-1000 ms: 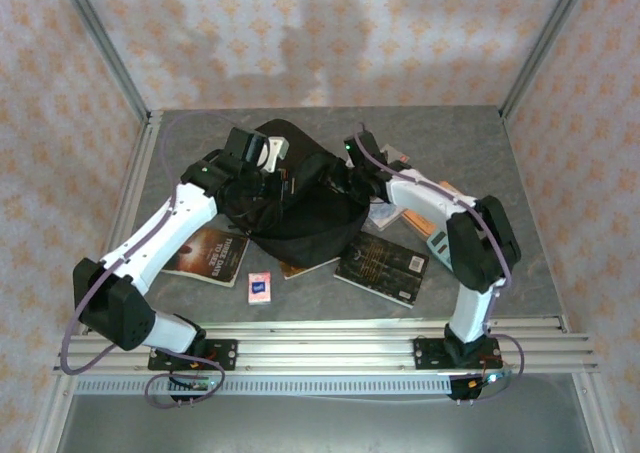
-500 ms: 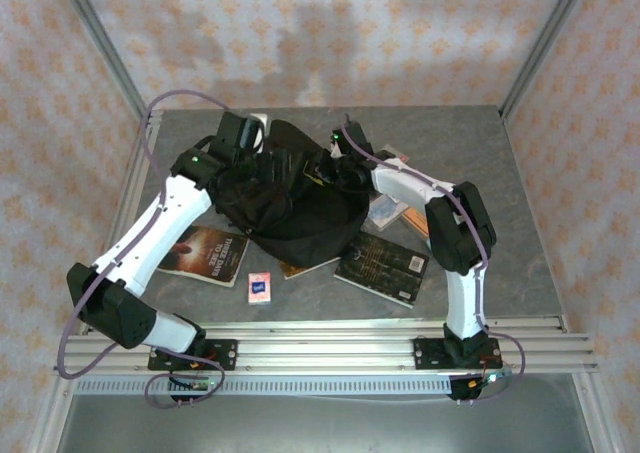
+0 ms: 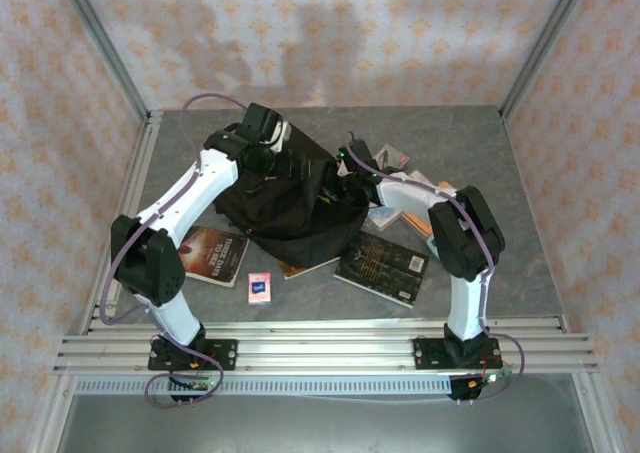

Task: Pack the student bag
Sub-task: Open the student bag at the center of the table.

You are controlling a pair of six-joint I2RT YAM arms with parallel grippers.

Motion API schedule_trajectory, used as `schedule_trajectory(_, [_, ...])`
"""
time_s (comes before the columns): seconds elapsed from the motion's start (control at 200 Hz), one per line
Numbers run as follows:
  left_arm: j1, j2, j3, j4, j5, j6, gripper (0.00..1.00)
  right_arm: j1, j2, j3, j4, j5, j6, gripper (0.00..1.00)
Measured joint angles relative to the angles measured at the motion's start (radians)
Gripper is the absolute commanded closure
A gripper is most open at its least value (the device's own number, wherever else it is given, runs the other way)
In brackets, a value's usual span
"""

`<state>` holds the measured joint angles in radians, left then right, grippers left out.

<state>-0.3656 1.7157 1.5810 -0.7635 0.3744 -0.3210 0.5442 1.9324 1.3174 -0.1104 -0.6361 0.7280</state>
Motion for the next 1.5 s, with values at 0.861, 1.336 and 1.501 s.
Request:
schedule_trajectory(0.861, [-0.03, -0.037, -0.127, 0.116, 0.277, -0.156, 0.47, 0.0, -0.03, -0.033, 0.037, 0.001, -0.008, 0.79])
schedule_trajectory(1.336, [-0.056, -0.092, -0.21, 0.183, 0.279, -0.218, 0.5, 0.0, -0.052, -0.039, 0.041, 0.003, -0.002, 0.81])
schedule_trajectory(1.501, [-0.056, -0.092, -0.233, 0.214, 0.274, -0.248, 0.65, 0.0, -0.055, -0.046, 0.048, 0.004, 0.005, 0.82])
